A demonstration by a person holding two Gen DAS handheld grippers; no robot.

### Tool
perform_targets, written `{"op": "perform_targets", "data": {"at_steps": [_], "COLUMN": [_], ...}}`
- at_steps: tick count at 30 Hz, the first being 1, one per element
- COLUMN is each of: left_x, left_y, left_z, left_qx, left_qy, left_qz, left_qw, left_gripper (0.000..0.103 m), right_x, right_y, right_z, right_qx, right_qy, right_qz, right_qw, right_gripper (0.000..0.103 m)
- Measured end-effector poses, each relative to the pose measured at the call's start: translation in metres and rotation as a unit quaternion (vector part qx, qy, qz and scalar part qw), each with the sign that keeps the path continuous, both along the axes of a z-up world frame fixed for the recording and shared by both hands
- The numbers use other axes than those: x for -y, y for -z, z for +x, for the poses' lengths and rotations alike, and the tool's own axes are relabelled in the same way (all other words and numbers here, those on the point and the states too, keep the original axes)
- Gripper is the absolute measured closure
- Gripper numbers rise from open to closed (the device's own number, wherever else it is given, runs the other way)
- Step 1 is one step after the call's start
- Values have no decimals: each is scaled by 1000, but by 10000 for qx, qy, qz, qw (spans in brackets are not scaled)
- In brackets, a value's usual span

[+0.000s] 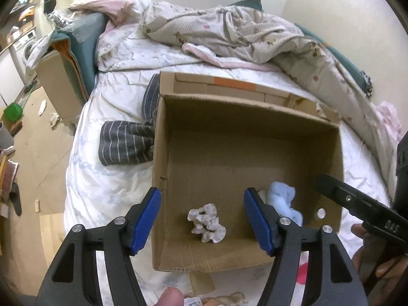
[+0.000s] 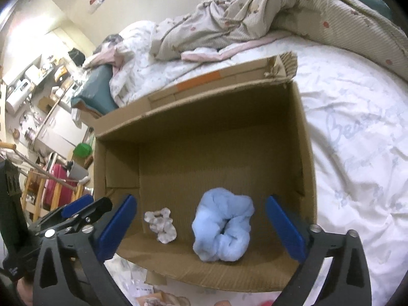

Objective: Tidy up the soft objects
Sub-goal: 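Open both tools to drop the scrunchies onto the box floor, then withdraw both tools from the box toward the remaining items on the bed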

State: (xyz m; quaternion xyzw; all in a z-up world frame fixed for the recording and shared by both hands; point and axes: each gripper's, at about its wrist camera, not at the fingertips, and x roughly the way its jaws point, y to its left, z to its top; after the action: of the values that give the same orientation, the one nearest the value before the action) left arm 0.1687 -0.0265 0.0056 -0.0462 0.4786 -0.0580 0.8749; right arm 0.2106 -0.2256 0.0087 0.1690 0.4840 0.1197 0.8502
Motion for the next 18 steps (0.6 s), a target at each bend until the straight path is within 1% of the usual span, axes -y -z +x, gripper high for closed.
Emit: {"op": "perform_targets", "data": {"at_steps": [1, 3, 4, 6, 9, 13, 18], "left_x": [-1, -4, -4, -8, -13, -17, -21], "left_y": [-2, -7, -9, -13, -16, -18, -11], "left_z": [-2, -7, -10, -15, -23, -36, -54], "left_qx": [28, 145, 179, 193, 153, 76, -126], "left_qy": [5, -50, -76, -154, -211, -255, -275], "left_qz": [14, 54, 80, 117, 16, 64, 168], "left_qw": [10000, 9999, 9998, 9996, 9997, 9996, 9994], "left_gripper": [25, 15, 12, 10, 6, 6, 6], "right_x": [1, 1, 2, 1, 1, 2, 0], "right_y": [-2, -5, -7, -11, -18, -25, -32], "right_z": [-1, -5, -8, -13, -21, -32, -46], "right_qx": [30, 69, 90, 137, 208, 227, 297], "right_qy": [26, 41, 51, 71, 81, 62, -23], "right_qz": [-12, -37, -67, -129, -203, -220, -323], "right_qw": [10000, 10000, 9999, 9998, 9995, 9995, 9990], "right_gripper": [0, 0, 0, 0, 0, 0, 0]}}
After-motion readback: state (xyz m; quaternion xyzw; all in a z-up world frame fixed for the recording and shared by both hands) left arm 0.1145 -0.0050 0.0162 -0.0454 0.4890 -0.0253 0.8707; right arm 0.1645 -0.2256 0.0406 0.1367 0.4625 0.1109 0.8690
